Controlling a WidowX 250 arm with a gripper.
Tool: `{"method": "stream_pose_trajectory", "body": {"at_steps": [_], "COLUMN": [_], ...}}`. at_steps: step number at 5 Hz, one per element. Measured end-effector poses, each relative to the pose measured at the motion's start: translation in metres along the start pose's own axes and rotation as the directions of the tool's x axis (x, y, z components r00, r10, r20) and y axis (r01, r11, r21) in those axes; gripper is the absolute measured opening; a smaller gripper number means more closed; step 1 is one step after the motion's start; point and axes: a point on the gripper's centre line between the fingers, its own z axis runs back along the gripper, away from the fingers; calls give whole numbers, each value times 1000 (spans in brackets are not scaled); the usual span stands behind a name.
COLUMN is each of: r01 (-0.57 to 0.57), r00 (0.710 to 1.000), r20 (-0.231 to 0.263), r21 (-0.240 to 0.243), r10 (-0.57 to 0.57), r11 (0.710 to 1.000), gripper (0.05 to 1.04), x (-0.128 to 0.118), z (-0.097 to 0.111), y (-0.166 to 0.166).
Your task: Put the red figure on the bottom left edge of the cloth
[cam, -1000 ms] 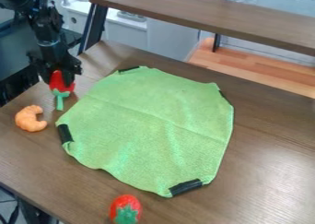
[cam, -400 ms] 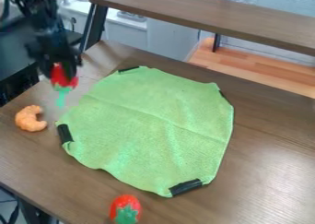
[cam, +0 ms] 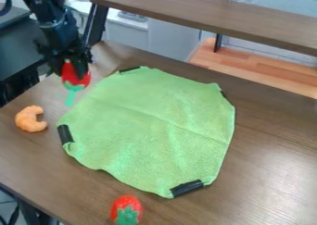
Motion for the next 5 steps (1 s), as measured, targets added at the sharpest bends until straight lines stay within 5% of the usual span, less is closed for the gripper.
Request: {"method": "stream_pose_trajectory", "body": {"at_steps": [2, 3, 4, 5], "r01": [106, 123, 147, 184], "r00": [984, 977, 966, 958], "r20": [-141, -168, -205, -203], "r21": [-54, -49, -67, -110], "r10": [-113, -130, -158, -203], "r11": [993, 991, 987, 977], "gripper": [619, 652, 771, 991], "x": [-35, -41, -52, -61], "z": [-35, -41, -43, -36], "y": [-33, -34, -36, -44]}}
